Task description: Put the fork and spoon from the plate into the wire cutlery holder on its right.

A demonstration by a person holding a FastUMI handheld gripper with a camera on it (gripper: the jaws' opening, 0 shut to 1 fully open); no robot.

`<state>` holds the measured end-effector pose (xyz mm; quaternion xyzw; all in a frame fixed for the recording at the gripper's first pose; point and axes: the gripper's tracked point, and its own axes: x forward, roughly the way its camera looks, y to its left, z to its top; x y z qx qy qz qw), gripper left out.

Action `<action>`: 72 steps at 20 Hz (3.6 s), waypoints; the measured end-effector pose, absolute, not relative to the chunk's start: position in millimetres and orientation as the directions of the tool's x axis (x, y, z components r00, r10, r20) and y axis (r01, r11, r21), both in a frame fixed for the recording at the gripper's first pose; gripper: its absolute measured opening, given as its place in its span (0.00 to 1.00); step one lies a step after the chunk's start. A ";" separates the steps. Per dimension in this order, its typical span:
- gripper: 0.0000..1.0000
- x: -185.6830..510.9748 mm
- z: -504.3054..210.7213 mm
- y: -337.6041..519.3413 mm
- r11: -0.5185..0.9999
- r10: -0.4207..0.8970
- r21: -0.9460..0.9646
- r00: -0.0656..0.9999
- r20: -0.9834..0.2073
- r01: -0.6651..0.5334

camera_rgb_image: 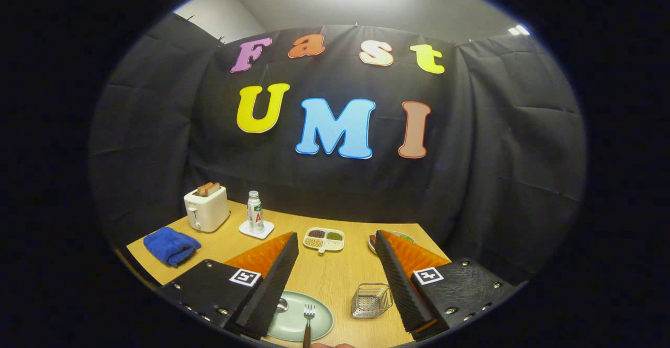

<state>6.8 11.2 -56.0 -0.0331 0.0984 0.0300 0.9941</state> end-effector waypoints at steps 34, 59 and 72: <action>0.91 -59.4 -332.8 57.2 0.947 0.161 0.043 0.357 -0.920 -0.317; 0.05 -28.3 -337.7 39.5 0.871 0.135 0.124 -0.010 -0.991 -0.475; 0.05 -32.5 -267.5 -22.4 0.762 -0.003 0.060 -0.096 -0.995 -0.645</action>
